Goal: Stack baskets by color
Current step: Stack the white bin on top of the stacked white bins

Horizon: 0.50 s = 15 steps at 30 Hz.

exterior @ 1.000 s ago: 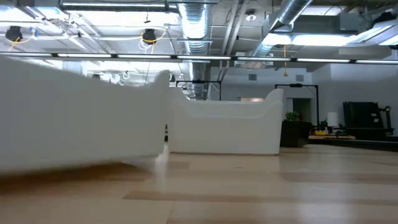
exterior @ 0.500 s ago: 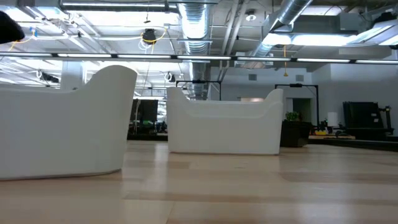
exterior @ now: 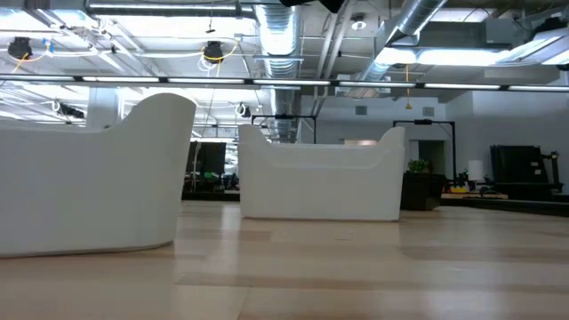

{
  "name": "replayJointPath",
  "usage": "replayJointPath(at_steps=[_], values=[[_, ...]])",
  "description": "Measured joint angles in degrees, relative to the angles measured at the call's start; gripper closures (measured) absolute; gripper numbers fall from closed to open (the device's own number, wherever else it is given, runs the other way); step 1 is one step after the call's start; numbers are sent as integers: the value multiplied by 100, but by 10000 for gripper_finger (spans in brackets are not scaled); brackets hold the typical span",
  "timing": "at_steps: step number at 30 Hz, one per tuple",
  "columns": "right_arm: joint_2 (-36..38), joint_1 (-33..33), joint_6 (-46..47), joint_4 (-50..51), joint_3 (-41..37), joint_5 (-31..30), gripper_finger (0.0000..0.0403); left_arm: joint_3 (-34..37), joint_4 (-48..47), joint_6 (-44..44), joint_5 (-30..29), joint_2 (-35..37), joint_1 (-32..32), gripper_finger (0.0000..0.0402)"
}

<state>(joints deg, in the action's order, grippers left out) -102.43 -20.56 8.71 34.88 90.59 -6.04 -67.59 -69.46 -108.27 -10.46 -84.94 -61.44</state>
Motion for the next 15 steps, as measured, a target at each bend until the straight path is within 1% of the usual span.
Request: replayJointPath(at_steps=[3,7,10,15], values=[[0,9,-5,6,4,-1,228,189,192,-33,397,-311,-19,401],[0,9,-15,10,4,-2,230,531,836,180,384,-557,86,401],[0,9,-17,9,4,0,230,797,1239,453,151,-591,226,402],[0,9,-15,15,4,0,228,1211,1418,1178,-280,-595,694,401]])
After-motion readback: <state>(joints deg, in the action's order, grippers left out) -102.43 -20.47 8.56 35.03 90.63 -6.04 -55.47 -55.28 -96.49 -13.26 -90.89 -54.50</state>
